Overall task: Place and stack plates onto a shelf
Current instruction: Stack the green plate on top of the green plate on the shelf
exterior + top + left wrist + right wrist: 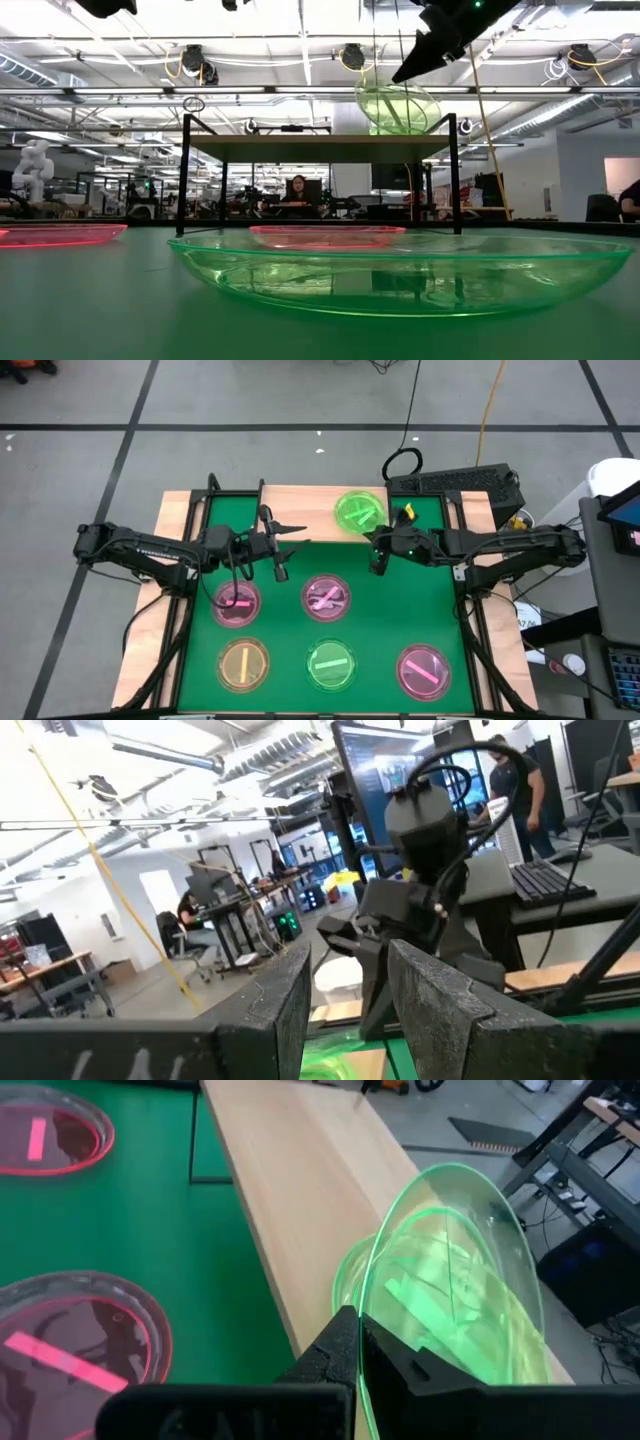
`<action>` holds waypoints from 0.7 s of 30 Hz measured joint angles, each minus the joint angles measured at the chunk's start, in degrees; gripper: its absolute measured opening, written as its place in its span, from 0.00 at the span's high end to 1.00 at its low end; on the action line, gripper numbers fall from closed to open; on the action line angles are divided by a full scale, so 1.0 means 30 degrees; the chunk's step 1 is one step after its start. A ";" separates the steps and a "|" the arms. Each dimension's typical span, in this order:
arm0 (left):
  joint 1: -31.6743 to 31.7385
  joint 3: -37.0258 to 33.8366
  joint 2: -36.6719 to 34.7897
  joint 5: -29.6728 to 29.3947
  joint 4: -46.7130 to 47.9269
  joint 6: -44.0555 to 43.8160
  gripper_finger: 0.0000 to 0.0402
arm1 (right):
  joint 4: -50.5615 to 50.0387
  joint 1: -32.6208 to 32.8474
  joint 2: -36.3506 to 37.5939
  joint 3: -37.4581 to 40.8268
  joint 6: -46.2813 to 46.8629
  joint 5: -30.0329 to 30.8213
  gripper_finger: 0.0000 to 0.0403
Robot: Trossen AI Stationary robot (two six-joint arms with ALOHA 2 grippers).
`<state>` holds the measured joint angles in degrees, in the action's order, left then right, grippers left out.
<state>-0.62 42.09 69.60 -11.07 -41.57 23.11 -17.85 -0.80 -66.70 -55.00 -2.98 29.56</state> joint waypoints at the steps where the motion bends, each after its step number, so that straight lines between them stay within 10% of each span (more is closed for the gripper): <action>1: 0.0000 0.0000 0.0000 0.0000 -0.0064 0.0000 0.64 | 0.0012 0.0000 -0.0063 0.0007 -0.0037 -0.0078 1.00; 21: -0.0015 0.0000 0.0000 0.0000 -0.0078 0.0074 0.64 | 0.2039 -0.0357 -0.0896 0.0000 -0.1651 -0.0944 1.00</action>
<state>-0.67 42.09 69.60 -11.07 -41.80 23.34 -11.73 -1.87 -69.38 -55.00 -7.94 26.73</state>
